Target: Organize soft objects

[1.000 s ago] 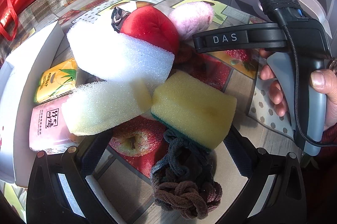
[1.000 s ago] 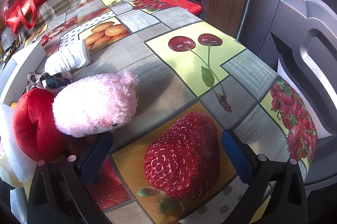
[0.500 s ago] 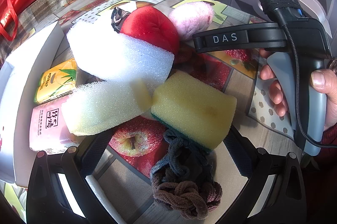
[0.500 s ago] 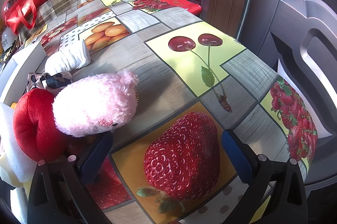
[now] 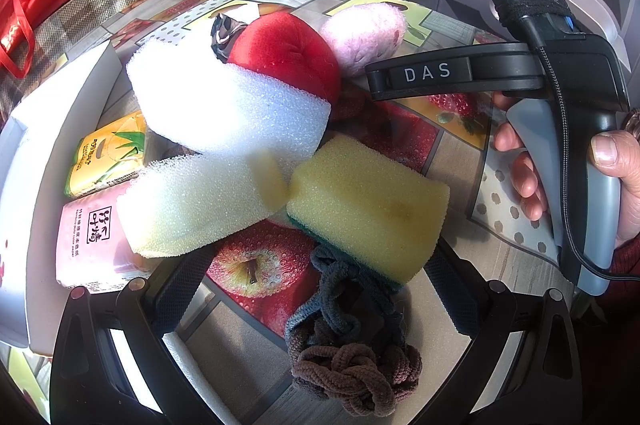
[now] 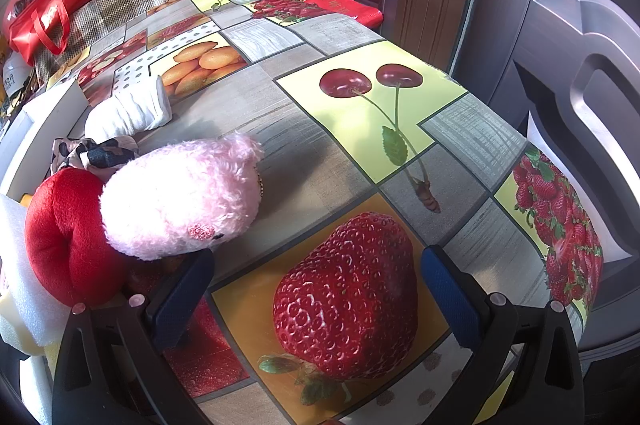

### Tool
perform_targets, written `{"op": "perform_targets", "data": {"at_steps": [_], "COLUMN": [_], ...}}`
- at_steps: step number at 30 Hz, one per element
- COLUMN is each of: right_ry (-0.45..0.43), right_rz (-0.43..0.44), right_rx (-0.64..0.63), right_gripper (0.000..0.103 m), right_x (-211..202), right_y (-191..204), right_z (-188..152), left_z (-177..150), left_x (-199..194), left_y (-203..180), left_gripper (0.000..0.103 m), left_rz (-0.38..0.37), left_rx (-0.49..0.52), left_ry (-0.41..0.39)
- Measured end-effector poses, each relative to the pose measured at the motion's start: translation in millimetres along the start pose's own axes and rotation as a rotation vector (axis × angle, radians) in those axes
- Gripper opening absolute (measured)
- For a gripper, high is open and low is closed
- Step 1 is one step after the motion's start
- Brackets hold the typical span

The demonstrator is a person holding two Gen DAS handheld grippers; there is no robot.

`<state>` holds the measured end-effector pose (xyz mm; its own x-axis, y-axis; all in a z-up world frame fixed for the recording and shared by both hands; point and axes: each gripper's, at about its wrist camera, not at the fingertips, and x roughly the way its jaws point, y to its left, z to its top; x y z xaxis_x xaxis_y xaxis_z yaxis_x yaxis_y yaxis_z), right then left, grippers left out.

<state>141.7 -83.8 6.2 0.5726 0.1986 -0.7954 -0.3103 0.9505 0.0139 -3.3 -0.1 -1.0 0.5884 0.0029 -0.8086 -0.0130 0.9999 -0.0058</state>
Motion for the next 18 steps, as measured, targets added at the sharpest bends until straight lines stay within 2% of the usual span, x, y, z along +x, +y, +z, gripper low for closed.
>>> {"op": "perform_targets", "data": {"at_steps": [18], "right_ry": [0.0], "right_rz": [0.001], "right_rx": [0.0], "right_gripper": [0.103], "right_x": [0.0], "right_y": [0.0], "right_z": [0.2], "left_z": [9.0], "left_x": [4.3], "left_y": [0.2], "left_gripper": [0.103], "left_rz": [0.0], "left_rx": [0.001], "left_ry": [-0.001]}}
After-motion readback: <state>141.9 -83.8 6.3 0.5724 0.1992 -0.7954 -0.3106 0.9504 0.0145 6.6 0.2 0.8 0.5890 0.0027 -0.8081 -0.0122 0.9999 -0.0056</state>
